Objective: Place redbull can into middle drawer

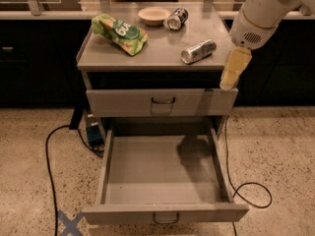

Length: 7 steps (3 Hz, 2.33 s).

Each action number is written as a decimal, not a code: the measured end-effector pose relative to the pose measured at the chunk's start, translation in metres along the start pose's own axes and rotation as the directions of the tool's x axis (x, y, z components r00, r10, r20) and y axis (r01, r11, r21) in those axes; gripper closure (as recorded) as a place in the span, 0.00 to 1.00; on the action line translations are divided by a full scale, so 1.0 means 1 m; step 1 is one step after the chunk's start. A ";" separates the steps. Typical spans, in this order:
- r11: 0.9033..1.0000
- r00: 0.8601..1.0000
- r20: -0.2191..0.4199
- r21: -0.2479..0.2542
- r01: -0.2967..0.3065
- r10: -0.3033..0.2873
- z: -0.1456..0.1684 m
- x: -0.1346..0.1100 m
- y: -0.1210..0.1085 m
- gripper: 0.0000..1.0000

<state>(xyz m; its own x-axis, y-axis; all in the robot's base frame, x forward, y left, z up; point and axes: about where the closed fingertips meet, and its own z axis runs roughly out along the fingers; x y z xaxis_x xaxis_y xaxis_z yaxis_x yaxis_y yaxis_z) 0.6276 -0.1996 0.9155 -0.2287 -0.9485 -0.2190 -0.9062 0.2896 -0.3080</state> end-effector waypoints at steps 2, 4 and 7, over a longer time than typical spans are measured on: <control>0.998 1.000 0.005 0.056 0.026 -0.026 0.002 -0.006 -0.015 0.00; 0.993 0.987 0.149 0.110 0.049 -0.065 0.014 -0.028 -0.074 0.00; 0.982 0.944 0.283 -0.038 0.185 -0.167 0.069 -0.078 -0.093 0.00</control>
Offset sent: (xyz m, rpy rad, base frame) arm 0.0377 0.0030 0.0166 -0.0419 -0.1513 0.0321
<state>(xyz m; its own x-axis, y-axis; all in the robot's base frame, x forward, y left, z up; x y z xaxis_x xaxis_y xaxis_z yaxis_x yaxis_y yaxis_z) 0.7542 -0.1436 0.8969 0.0361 -0.9079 -0.4176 -0.9457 0.1039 -0.3079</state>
